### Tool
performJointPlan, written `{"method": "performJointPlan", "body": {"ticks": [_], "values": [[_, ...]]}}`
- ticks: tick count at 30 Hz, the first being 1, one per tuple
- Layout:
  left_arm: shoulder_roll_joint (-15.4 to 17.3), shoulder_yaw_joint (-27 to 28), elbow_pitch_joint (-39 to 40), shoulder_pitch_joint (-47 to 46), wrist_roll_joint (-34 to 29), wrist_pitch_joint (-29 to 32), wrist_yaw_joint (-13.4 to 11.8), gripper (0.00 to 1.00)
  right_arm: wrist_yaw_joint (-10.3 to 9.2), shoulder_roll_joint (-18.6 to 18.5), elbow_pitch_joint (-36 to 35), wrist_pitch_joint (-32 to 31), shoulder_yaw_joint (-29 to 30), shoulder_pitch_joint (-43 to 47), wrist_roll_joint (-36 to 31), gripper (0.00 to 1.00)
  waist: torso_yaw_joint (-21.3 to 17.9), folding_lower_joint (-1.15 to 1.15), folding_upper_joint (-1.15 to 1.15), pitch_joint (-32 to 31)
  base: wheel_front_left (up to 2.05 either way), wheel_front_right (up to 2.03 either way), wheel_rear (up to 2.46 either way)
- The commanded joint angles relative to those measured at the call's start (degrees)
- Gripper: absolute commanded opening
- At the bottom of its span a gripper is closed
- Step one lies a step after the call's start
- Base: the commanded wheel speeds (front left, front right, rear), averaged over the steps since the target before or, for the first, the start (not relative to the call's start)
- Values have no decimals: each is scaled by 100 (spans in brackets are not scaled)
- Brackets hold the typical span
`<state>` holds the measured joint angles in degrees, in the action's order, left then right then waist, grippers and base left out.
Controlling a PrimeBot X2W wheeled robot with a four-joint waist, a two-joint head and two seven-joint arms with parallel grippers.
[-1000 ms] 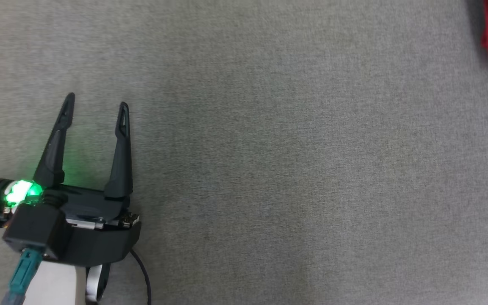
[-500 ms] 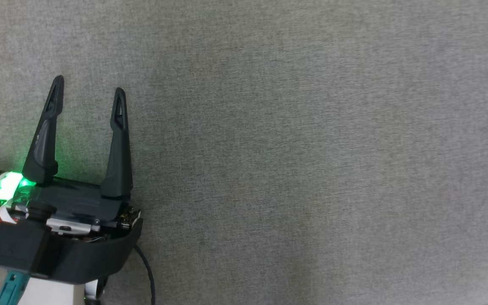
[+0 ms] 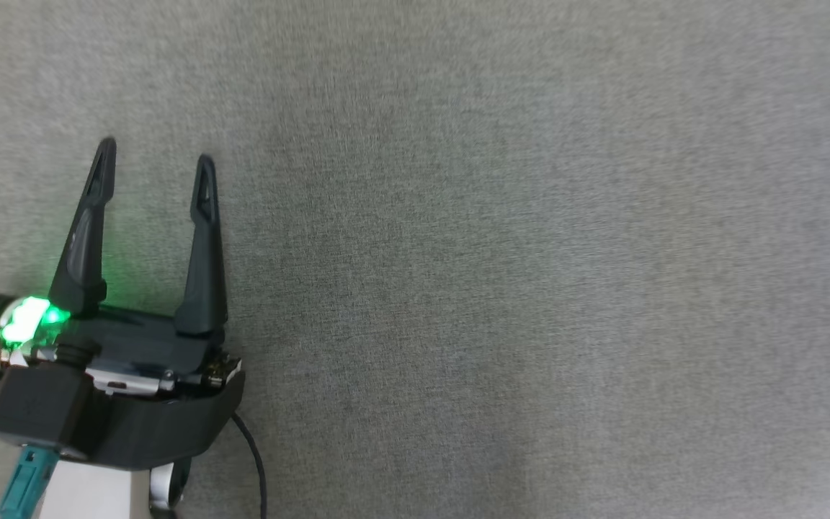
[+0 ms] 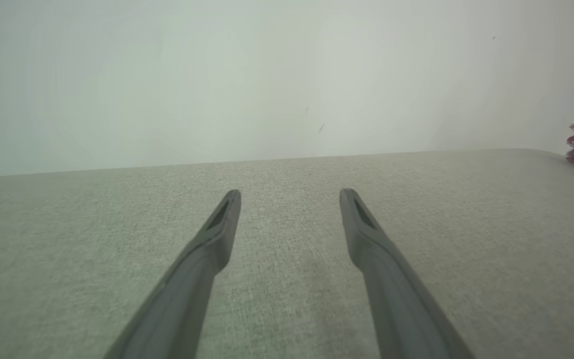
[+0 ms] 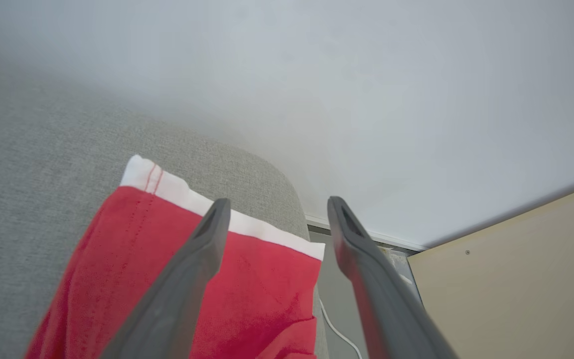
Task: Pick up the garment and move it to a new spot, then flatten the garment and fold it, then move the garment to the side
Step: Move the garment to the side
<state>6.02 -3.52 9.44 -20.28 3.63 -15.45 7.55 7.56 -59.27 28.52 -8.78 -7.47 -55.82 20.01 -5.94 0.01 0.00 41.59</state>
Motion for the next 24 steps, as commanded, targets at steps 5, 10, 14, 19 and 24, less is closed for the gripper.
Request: {"method": "performJointPlan", "body": {"ticks": [5, 10, 14, 19, 24], "values": [[-64, 166, -285, 448, 77, 40, -69, 100, -16, 603, -188, 427, 38, 131, -142, 100, -13, -1, 0, -850, 0, 0, 0], [-122, 320, -471, 828, 119, 22, -123, 100, -16, 1209, -164, 883, -104, 372, -157, 100, 35, -1, 0, -1585, 0, 0, 0], [-160, 439, -599, 1173, 134, 22, -156, 100, -16, 1773, -140, 1232, -157, 728, -208, 100, 121, -1, 0, -2144, 0, 0, 0], [-201, 573, -742, 1535, 168, 22, -199, 100, -16, 2476, -205, 1598, 36, 1376, -257, 100, 275, -1, 0, -2731, 0, 0, 0], [-235, 710, -890, 1821, 225, 22, -225, 100, -16, 3031, -343, 1771, 72, 2055, -351, 100, 375, -1, 0, -3149, 0, 0, 0]]}}
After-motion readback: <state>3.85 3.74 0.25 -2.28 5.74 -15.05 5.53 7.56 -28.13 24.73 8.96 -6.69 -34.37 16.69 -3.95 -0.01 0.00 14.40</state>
